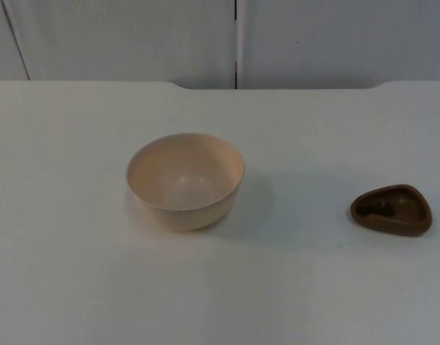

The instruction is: Pick up the bowl with the left hand and pour the coffee beans from the cup into the bowl with the right hand.

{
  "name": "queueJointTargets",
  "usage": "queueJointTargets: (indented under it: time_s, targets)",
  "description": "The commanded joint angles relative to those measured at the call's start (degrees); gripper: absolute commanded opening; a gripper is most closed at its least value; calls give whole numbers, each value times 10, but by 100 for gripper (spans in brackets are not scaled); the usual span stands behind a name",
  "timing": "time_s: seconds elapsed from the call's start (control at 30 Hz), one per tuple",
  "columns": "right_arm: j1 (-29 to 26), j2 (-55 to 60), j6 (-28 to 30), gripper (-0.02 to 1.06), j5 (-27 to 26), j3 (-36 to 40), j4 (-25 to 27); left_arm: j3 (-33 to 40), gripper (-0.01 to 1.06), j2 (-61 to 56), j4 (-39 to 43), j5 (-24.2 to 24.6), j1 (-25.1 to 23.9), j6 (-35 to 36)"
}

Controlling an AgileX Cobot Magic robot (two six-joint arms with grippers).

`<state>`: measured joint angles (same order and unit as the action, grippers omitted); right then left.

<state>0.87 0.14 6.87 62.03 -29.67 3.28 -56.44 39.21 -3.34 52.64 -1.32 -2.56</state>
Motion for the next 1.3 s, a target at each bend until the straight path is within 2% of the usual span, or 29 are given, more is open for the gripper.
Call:
queueJointTargets:
  time_s: [0.0,0.13,0.57,0.83,0.97,1.27]
  targets:
    - [-4,-1,0,105,0,0,0,-16,105,17,-7,-10,-1,-2]
    - [-4,-1,0,105,0,0,0,-32,105,41,-24,-10,-1,-8]
    - [-4,-1,0,105,0,0,0,-44,105,137,-201,-10,-1,-148]
    - [-4,-1,0,105,0,0,0,-44,105,186,-257,-10,-1,-190]
    - [-4,-1,0,105,0,0,0,-44,105,215,-309,-10,-1,-234]
    - [-4,-1,0,105,0,0,0,-44,105,274,-324,-14,27,-256]
